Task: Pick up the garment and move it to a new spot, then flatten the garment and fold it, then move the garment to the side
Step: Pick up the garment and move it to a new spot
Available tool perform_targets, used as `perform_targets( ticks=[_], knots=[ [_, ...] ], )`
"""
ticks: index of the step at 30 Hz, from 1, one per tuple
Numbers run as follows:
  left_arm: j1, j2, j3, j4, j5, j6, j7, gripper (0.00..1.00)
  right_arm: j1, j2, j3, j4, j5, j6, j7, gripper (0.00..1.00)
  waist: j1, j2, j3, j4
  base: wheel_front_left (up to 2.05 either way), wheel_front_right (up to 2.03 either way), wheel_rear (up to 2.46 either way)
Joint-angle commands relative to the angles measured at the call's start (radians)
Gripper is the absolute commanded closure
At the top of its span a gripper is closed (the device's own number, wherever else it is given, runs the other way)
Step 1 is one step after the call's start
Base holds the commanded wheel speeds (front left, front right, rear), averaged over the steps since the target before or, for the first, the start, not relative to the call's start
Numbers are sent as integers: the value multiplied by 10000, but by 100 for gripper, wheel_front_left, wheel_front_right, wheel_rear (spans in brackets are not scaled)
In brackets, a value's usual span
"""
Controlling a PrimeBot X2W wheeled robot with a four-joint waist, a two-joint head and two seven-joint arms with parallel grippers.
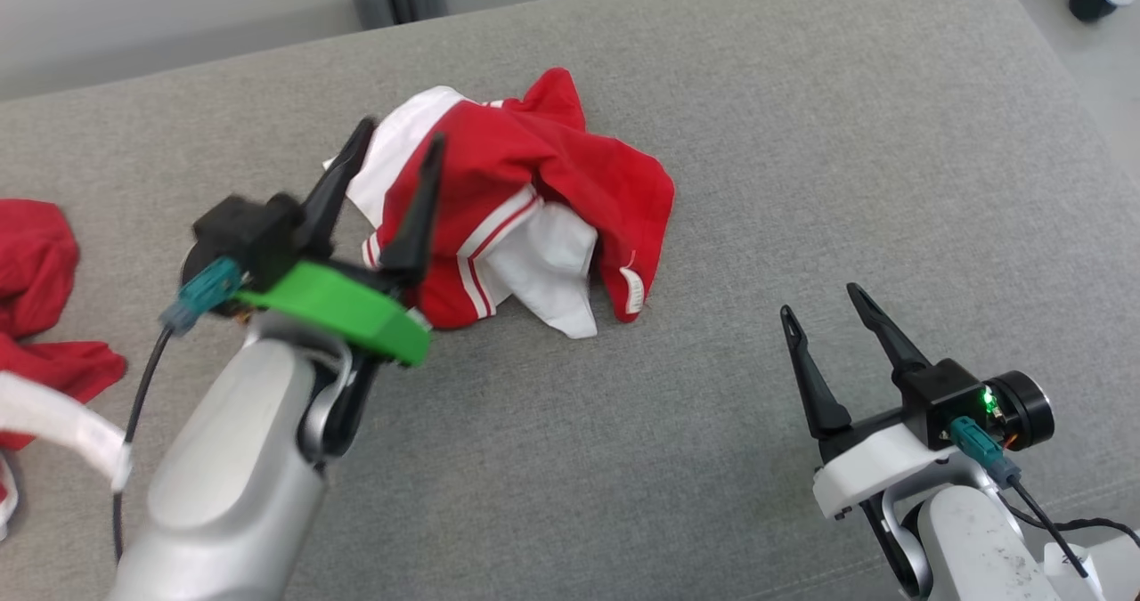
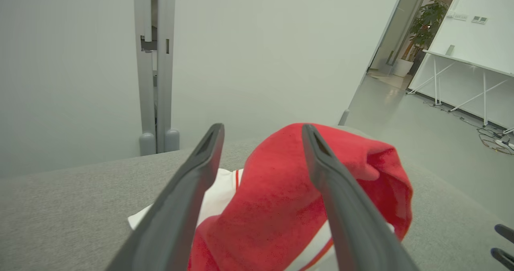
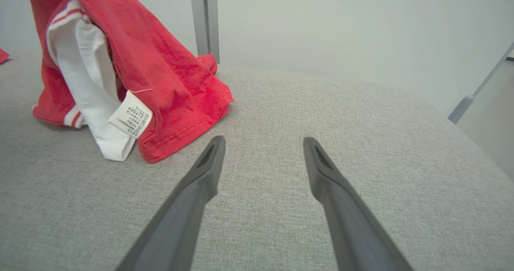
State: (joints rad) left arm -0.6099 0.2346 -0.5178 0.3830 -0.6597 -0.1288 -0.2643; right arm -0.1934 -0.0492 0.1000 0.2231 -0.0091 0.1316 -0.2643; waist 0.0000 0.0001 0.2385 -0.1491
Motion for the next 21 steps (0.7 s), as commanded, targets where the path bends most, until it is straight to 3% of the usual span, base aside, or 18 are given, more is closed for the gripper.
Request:
perform_targets(
  ticks=[1, 11, 21],
  knots=[
    [600, 60, 453, 99, 384, -28, -1, 0, 158, -32, -48, 42, -59, -17, -3, 0, 0, -1, -243, 234, 0, 0, 0],
    [3618, -345, 3010, -106, 2065, -28, 2, 0, 504, -32, -297, 443, -105, -17, -3, 0, 0, -1, -1191, 1066, 0, 0, 0],
    [6263, -1124, 4743, -789, 3378, -28, 2, 0, 1160, -32, -442, 780, 74, -17, -3, 0, 0, -1, -2035, 1610, 0, 0, 0]
  ],
)
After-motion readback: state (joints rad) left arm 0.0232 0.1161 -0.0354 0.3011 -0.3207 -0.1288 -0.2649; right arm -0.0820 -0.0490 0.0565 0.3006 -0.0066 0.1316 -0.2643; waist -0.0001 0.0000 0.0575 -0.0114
